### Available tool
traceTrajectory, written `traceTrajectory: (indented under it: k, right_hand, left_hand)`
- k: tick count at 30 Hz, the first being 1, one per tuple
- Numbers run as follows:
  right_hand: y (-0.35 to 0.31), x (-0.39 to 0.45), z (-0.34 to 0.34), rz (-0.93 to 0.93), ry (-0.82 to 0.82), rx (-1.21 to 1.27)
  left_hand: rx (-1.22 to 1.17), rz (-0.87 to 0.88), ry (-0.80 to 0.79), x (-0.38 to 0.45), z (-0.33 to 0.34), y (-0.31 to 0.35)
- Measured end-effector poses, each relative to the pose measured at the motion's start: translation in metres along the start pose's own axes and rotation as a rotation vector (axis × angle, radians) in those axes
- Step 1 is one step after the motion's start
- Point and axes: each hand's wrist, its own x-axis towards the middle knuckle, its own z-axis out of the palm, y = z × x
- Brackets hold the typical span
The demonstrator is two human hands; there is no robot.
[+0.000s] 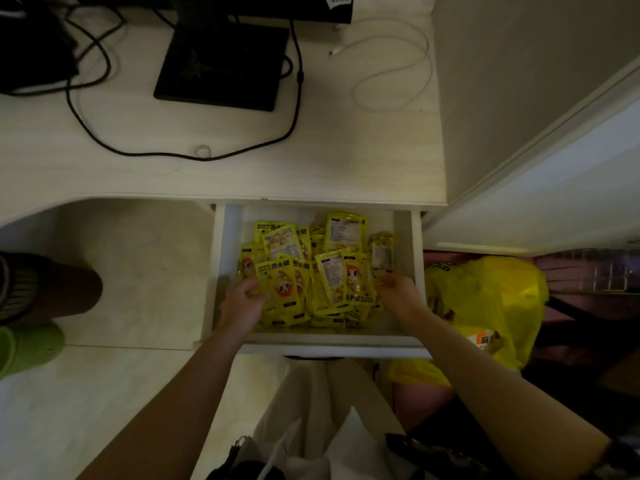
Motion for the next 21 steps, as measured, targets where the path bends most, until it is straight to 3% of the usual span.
traceTrajectory:
  k: [9, 17, 21]
  right_hand:
    - [0.029, -0.056, 0.027, -0.1, 0.003, 0.076]
    - [0.076, -0.107, 0.072, -0.05, 0.094, 0.316]
    - [0.086, -0.124, 0.08, 0.022, 0.063, 0.489]
  left_hand:
    - [-0.186, 0.127, -0.079, -0.051, -0.008, -0.018]
    - [-0.317, 0.042, -0.186, -0.091, -0.02, -0.065]
    - [-0.377, -0.11, -0.205, -0.095, -0.027, -0.09]
